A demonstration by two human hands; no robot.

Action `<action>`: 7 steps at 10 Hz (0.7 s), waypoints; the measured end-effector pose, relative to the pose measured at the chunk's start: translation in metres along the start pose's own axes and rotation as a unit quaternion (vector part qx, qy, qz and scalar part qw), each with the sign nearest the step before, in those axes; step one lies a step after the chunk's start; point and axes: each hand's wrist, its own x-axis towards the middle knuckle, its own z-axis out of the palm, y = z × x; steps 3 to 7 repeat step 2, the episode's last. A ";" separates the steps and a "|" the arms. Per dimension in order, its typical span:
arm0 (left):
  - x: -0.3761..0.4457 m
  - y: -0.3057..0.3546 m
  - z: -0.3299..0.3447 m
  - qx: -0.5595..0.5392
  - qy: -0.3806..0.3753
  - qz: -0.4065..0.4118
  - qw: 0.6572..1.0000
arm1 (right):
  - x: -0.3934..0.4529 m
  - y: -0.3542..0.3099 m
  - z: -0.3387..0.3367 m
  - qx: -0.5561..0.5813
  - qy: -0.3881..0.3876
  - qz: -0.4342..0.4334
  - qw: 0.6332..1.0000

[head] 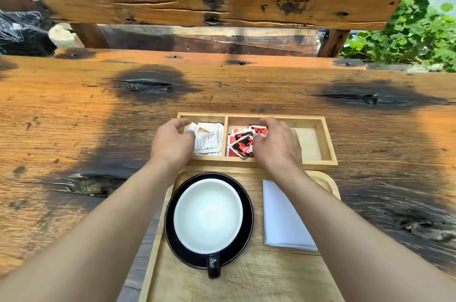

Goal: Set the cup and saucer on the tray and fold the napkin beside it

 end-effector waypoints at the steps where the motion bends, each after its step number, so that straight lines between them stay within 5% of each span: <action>1: -0.004 -0.001 -0.005 0.010 0.009 0.015 1.000 | -0.002 0.002 0.000 0.000 0.012 -0.010 1.000; 7: -0.008 -0.005 -0.011 0.008 0.026 0.023 0.999 | -0.008 0.004 0.002 -0.028 0.024 -0.041 0.998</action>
